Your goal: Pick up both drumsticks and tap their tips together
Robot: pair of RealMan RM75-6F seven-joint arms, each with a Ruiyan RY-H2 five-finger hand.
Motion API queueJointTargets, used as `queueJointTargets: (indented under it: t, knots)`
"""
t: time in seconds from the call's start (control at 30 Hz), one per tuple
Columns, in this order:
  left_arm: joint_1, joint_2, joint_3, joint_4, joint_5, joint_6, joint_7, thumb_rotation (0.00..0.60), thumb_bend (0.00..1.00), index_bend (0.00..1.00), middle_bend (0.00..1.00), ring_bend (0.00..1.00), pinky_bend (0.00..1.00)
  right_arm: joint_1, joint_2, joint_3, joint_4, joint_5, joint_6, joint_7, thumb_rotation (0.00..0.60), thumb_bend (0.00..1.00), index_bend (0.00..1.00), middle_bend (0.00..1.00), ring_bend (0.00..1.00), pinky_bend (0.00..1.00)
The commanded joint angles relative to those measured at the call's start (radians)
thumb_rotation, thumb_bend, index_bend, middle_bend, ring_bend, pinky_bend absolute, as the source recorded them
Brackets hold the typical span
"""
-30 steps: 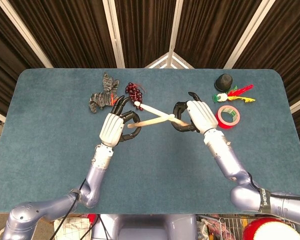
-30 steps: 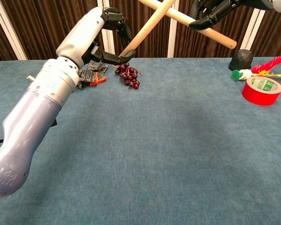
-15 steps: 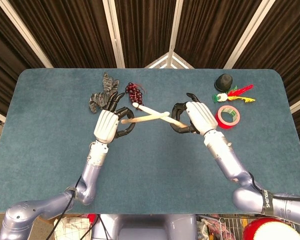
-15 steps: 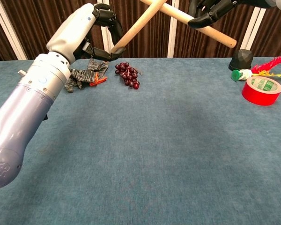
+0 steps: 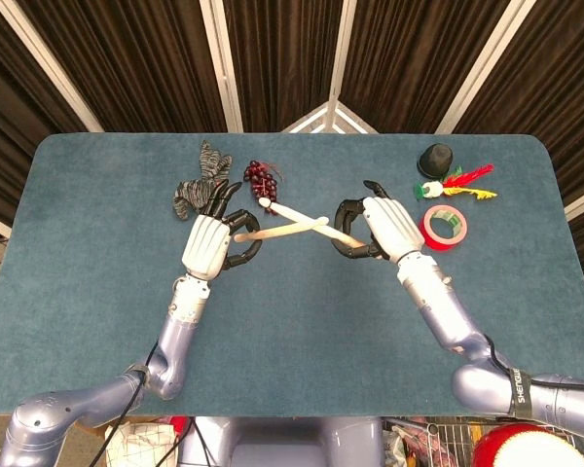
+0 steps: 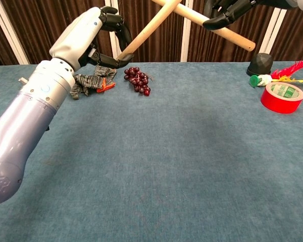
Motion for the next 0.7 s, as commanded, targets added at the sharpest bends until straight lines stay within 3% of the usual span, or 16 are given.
queueJointTargets:
  t: [0.03, 0.7]
  knots:
    - [-0.003, -0.004, 0.001, 0.004, 0.001, 0.000, -0.002, 0.600, 0.52, 0.60, 0.62, 0.10, 0.00, 0.000, 0.001, 0.000, -0.001, -0.003, -0.001, 0.002, 0.600, 0.43, 0.73, 0.62, 0.42, 0.00]
    - [-0.017, -0.025, -0.006, 0.024, 0.005, 0.018, -0.025, 0.600, 0.52, 0.61, 0.63, 0.10, 0.00, 0.008, 0.001, -0.005, 0.000, 0.007, -0.002, 0.006, 0.600, 0.43, 0.74, 0.62, 0.43, 0.00]
